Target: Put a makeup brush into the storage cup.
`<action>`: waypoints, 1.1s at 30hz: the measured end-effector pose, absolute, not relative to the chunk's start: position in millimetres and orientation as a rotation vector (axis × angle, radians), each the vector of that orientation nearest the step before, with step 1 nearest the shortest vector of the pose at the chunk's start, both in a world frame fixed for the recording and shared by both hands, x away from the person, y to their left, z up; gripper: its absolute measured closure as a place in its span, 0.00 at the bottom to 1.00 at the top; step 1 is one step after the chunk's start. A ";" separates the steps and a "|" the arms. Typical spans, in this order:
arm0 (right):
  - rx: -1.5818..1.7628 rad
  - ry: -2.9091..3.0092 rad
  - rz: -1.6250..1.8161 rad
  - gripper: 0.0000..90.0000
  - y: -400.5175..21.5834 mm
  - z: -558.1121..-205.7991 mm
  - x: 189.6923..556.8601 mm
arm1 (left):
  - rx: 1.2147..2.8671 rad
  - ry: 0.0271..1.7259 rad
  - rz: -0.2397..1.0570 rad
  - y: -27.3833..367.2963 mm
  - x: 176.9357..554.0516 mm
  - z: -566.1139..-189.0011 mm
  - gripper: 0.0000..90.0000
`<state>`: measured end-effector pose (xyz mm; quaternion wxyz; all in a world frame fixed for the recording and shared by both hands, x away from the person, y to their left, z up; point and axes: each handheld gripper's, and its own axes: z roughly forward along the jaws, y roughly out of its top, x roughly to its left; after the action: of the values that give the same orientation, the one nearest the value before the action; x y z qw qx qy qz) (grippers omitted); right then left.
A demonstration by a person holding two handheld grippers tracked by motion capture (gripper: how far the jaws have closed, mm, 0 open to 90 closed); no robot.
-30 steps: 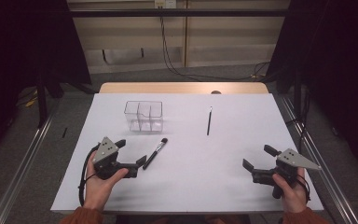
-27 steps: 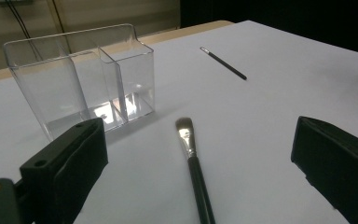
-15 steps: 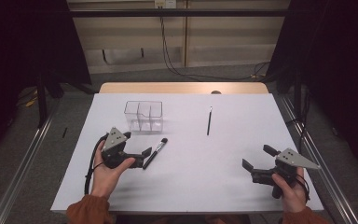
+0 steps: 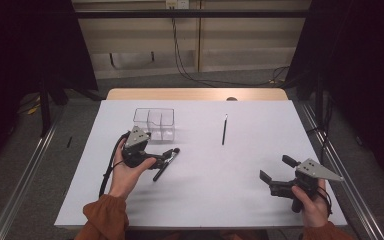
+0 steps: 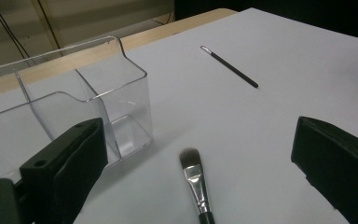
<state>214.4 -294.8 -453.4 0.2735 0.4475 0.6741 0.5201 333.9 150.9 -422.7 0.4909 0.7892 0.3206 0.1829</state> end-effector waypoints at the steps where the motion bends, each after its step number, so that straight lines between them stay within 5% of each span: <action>1: 1.204 1.813 1.401 0.00 -294.7 -453.3 214.3 | 1.925 0.767 0.441 146.6 336.4 -421.6 0.04; 33: 1.199 1.821 1.396 0.00 -293.9 -453.7 213.9 | 2.306 0.875 0.304 114.4 362.4 -416.6 0.08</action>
<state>213.9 -293.9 -453.7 0.2729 0.4455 0.6767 0.5188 362.4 114.4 -416.6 0.3227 0.8784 0.3332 0.1157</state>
